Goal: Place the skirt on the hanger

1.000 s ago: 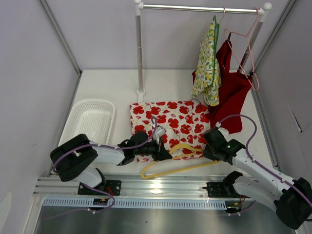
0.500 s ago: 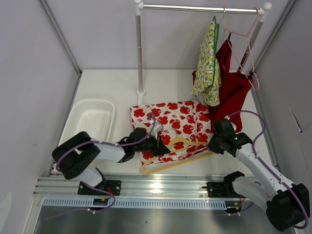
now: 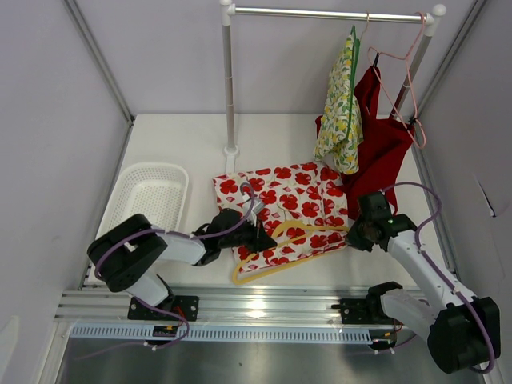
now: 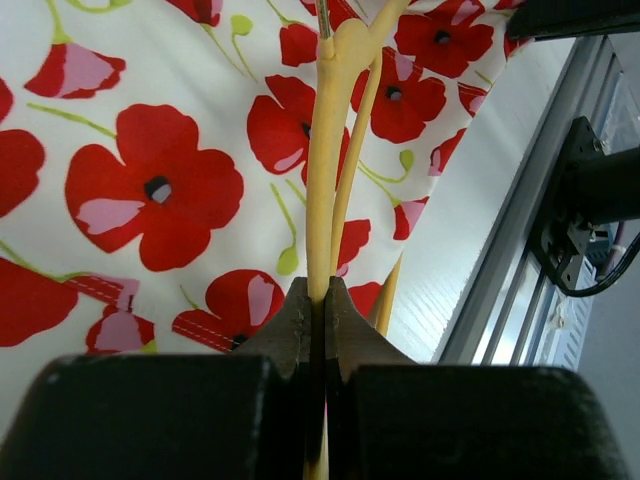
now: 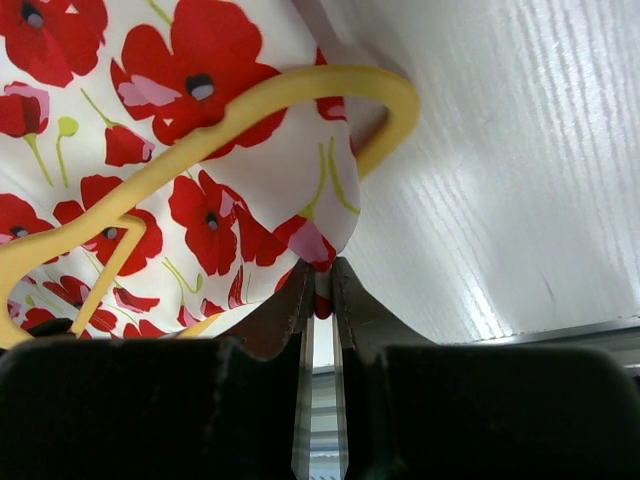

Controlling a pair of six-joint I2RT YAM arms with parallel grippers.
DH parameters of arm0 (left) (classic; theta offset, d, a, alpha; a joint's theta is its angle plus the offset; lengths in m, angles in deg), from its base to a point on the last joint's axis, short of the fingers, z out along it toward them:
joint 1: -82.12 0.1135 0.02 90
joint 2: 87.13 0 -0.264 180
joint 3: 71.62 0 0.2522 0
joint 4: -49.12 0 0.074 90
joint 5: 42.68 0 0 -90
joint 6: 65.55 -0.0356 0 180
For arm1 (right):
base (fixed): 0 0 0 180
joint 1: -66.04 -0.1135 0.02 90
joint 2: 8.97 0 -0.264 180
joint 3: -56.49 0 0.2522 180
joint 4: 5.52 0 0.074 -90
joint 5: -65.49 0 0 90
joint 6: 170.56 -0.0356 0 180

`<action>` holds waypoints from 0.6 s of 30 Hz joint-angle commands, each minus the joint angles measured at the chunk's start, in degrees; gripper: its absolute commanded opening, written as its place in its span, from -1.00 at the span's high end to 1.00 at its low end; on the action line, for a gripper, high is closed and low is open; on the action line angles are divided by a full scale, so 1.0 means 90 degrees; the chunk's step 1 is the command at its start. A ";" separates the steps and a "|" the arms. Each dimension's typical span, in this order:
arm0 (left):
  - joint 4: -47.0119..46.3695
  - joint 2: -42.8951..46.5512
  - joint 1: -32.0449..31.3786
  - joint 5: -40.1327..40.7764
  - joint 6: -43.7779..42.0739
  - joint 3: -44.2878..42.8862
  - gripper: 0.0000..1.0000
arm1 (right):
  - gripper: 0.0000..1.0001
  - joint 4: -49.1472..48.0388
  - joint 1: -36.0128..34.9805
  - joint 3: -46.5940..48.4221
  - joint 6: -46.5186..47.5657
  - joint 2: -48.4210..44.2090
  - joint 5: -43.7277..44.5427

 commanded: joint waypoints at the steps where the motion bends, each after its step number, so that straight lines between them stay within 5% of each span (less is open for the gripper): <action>1: 0.0747 -0.0139 0.0193 0.0934 -0.0330 0.0090 1.00 | 0.85 -0.0014 0.0228 0.0082 0.0212 -0.0053 -0.0037; 18: 0.0942 -0.0227 0.0252 0.1354 -0.0281 0.0051 1.00 | 0.87 -0.0287 0.0687 0.0032 0.0056 0.0103 0.0079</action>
